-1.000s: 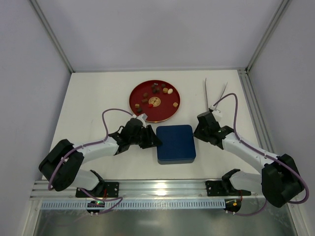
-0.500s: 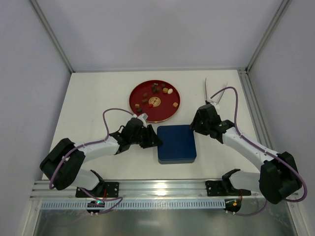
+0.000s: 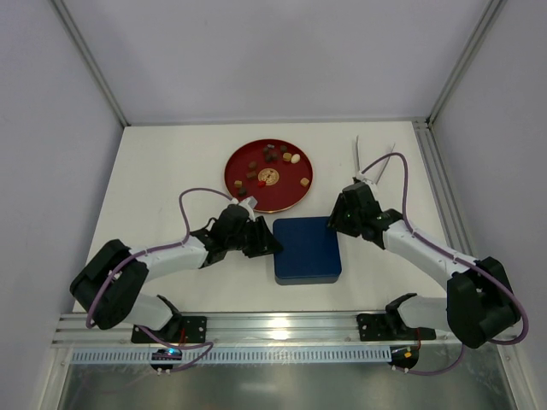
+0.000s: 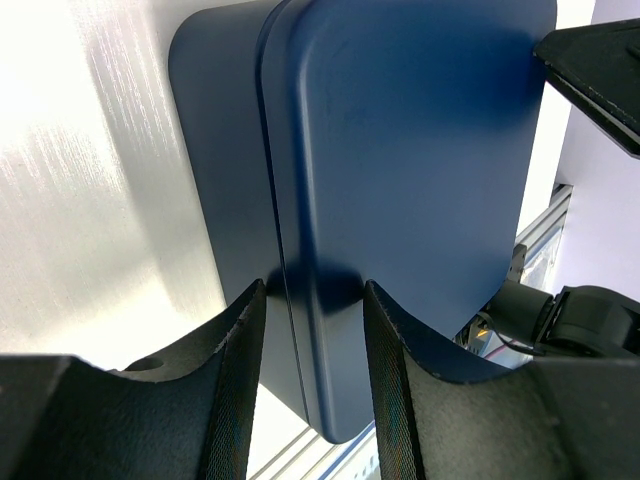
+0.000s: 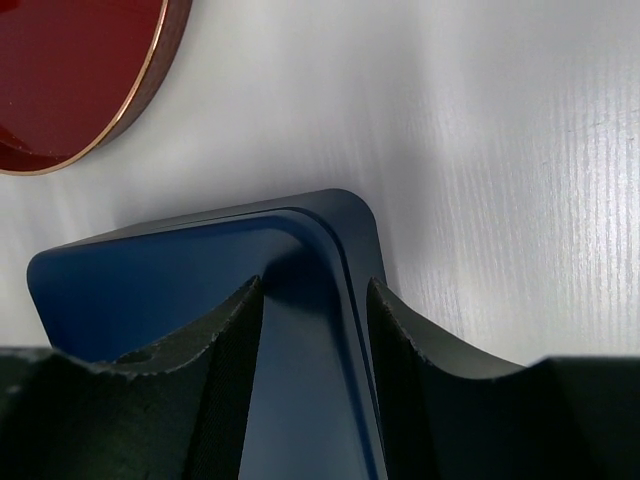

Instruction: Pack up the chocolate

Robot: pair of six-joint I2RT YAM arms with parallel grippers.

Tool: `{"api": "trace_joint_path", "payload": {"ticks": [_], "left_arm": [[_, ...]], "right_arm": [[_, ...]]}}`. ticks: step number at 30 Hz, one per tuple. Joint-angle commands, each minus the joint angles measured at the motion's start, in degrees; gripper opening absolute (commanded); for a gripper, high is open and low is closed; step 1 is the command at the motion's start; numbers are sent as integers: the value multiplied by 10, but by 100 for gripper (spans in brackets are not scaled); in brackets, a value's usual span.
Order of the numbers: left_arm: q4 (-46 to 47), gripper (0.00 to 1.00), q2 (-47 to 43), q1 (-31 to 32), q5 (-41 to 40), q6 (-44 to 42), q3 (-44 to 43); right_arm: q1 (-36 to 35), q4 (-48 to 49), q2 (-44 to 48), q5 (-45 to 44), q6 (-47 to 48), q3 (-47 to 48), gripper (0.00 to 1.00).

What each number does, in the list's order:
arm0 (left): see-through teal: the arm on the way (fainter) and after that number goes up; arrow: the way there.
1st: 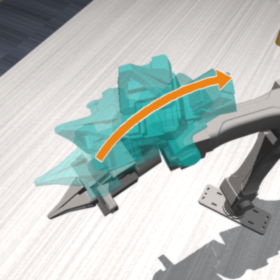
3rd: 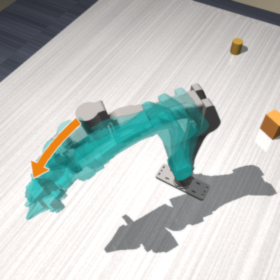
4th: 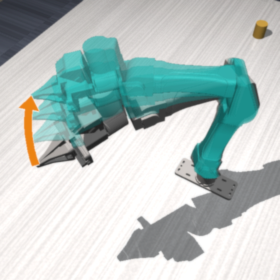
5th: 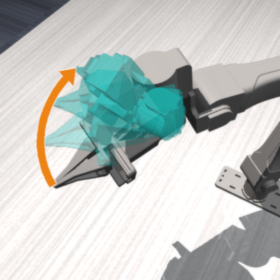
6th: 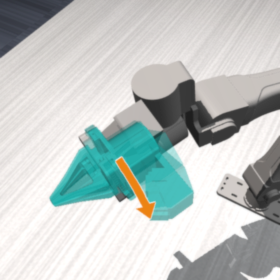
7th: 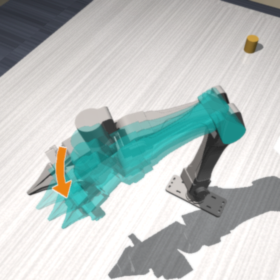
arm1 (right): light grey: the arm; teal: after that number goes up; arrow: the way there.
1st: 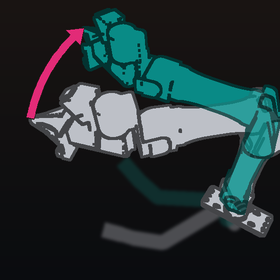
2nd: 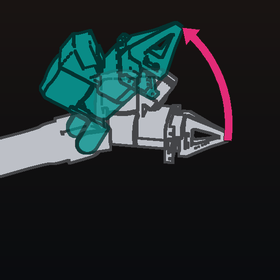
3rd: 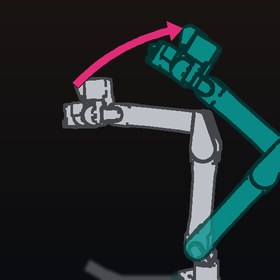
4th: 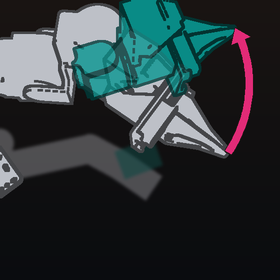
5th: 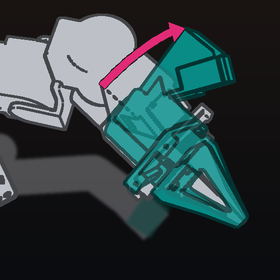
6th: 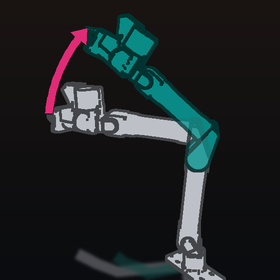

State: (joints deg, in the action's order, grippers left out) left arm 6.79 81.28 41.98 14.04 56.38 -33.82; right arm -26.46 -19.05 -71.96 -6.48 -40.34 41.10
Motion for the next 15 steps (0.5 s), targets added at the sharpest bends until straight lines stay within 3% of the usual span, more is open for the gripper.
{"api": "trace_joint_path", "payload": {"ticks": [1, 15], "left_arm": [[-150, 41, 42, 0, -52, -45, 29], [-156, 41, 59, 1, -49, -50, 29]], "right_arm": [[1, 6, -11, -9, 12, -15, 48], [0, 59, -42, -5, -10, -97, 48]]}}
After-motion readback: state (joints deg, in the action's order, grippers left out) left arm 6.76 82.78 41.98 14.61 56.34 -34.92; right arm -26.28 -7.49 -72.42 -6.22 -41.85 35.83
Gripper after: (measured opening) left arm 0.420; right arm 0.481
